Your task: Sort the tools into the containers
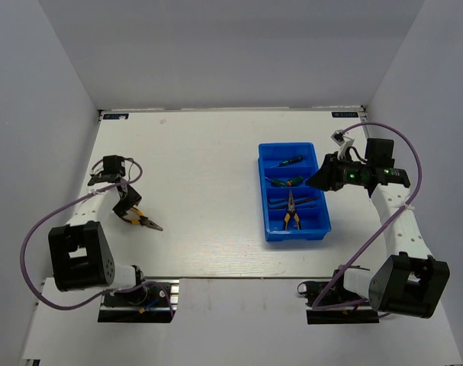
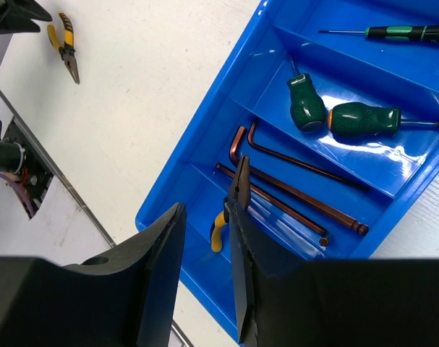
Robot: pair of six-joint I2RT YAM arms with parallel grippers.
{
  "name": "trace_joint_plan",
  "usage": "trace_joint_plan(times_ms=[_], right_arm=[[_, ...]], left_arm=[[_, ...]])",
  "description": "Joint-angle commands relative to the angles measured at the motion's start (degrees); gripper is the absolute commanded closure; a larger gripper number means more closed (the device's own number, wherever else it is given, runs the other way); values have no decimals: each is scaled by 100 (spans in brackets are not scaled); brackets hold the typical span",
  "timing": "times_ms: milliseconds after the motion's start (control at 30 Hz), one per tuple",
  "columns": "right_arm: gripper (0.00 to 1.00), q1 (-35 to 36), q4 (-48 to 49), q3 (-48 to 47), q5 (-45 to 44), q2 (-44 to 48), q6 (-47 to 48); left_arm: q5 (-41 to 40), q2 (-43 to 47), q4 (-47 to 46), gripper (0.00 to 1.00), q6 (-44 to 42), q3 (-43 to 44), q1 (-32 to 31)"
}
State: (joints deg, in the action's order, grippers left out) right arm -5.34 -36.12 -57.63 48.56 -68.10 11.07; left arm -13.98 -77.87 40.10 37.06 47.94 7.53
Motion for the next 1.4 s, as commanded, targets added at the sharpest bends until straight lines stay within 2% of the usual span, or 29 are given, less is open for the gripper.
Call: trace_joint_plan(times_ms=[0, 500, 833, 933, 967, 1000, 1067, 1167, 1267, 1367], right_arm=[[63, 51, -9, -153, 110, 7, 97], [63, 130, 26, -152, 5, -20, 150], [64, 113, 52, -117, -57, 77, 159], [64, 104, 70, -109, -57, 130, 159], [64, 112, 70, -117, -57, 130, 159], [64, 113, 87, -109, -39, 130, 159], [64, 95, 87, -117, 5, 138, 167], [64, 86, 87, -109, -4, 174, 159], [64, 86, 96, -108, 5, 200, 150], [62, 86, 114, -74, -21, 174, 150]], left_arm=[[299, -62, -345, 45, -313, 224, 82], [422, -844, -660, 45, -507, 286, 82], [291, -1582, -424, 46, -507, 479, 82], [290, -1740, -371, 55, -559, 531, 82], [290, -1854, -319, 62, -559, 532, 82], [343, -1855, -318, 74, -559, 532, 82], [413, -1925, -318, 81, -612, 532, 82], [545, -1864, -370, 100, -664, 532, 82], [755, -1496, -371, 100, -822, 593, 3], [1624, -717, -555, 100, -823, 655, -59]])
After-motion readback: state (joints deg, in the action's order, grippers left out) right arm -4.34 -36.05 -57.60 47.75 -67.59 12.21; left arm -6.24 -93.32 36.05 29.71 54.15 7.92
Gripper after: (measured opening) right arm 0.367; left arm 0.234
